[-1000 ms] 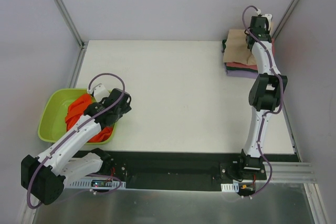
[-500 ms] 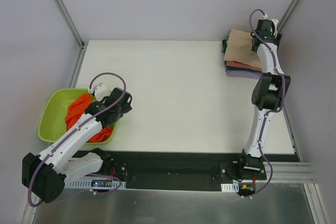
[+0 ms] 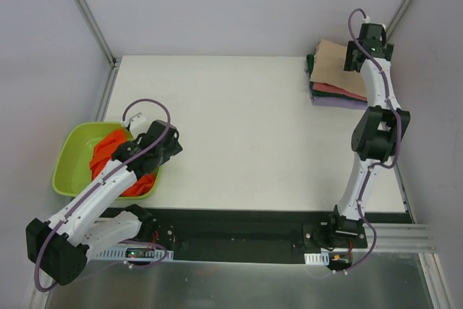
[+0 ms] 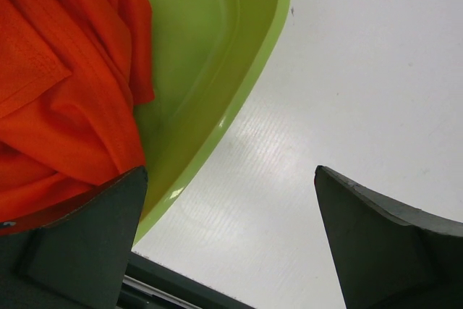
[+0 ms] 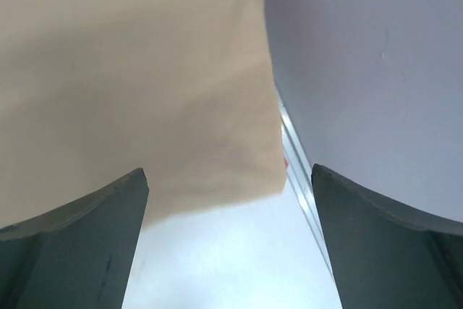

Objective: Fold and stack the t-shirts
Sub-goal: Put the neatly folded tshirt into the corner of the board with the right arm

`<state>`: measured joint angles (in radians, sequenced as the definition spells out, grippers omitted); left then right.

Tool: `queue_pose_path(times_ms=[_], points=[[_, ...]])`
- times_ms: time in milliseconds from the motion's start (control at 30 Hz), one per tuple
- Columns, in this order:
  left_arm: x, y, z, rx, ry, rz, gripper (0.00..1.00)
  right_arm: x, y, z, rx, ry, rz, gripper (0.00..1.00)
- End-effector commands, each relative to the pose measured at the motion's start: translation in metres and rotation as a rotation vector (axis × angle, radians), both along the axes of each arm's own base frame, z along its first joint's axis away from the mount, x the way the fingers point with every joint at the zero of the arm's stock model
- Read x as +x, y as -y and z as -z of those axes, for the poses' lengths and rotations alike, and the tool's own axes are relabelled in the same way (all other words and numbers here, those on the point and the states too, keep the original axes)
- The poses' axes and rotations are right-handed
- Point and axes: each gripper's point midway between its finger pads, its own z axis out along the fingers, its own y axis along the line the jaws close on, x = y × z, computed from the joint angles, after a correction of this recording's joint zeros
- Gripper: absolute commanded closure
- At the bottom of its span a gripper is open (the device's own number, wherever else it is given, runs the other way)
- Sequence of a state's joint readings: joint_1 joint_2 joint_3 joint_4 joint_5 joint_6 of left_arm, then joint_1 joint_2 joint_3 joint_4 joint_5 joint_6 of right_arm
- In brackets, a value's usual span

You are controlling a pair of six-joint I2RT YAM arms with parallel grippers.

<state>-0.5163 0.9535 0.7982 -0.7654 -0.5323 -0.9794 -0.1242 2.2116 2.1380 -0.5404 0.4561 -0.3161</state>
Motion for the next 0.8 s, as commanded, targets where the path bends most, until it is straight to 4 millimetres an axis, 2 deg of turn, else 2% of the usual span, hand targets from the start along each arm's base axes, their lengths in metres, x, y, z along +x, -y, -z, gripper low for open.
queue_pose_path(times_ms=[0,67,100,133,167,200,233,333,433,467,567,633,767], points=[[0.005,0.01,-0.022,-0.04,0.055,0.067,0.01,-0.039,-0.072,-0.113,0.087,0.189,-0.174,0.04],[0.005,0.017,-0.021,-0.064,0.066,0.111,0.01,-0.063,-0.101,-0.117,0.155,0.2,-0.218,0.04],[0.006,0.021,-0.021,-0.077,0.073,0.137,0.01,-0.08,-0.113,-0.105,0.219,0.183,-0.243,0.04],[0.005,0.027,-0.022,-0.101,0.087,0.169,0.01,-0.093,-0.139,-0.097,0.317,0.189,-0.278,0.04],[0.006,0.033,-0.023,-0.119,0.101,0.209,0.01,-0.111,-0.155,-0.107,0.387,0.23,-0.319,0.04],[0.006,0.039,-0.024,-0.138,0.112,0.251,0.01,-0.122,-0.168,-0.088,0.436,0.205,-0.343,0.04],[0.006,0.046,-0.024,-0.16,0.127,0.294,0.01,-0.141,-0.175,-0.099,0.454,0.261,-0.347,0.04],[0.004,0.067,-0.029,-0.222,0.178,0.434,0.01,-0.193,-0.195,-0.07,0.536,0.267,-0.329,0.04],[-0.001,0.086,-0.03,-0.293,0.236,0.548,0.01,-0.236,-0.222,-0.028,0.678,0.275,-0.384,0.04],[-0.005,0.091,-0.029,-0.311,0.246,0.582,0.01,-0.247,-0.227,-0.012,0.723,0.273,-0.395,0.04],[-0.013,0.099,-0.026,-0.354,0.284,0.65,0.01,-0.281,-0.248,0.018,0.835,0.291,-0.491,0.04],[-0.015,0.101,-0.024,-0.369,0.31,0.668,0.01,-0.3,-0.253,0.041,0.871,0.284,-0.52,0.04],[-0.02,0.101,-0.016,-0.378,0.31,0.673,0.01,-0.32,-0.237,0.067,0.827,0.273,-0.45,0.04]])
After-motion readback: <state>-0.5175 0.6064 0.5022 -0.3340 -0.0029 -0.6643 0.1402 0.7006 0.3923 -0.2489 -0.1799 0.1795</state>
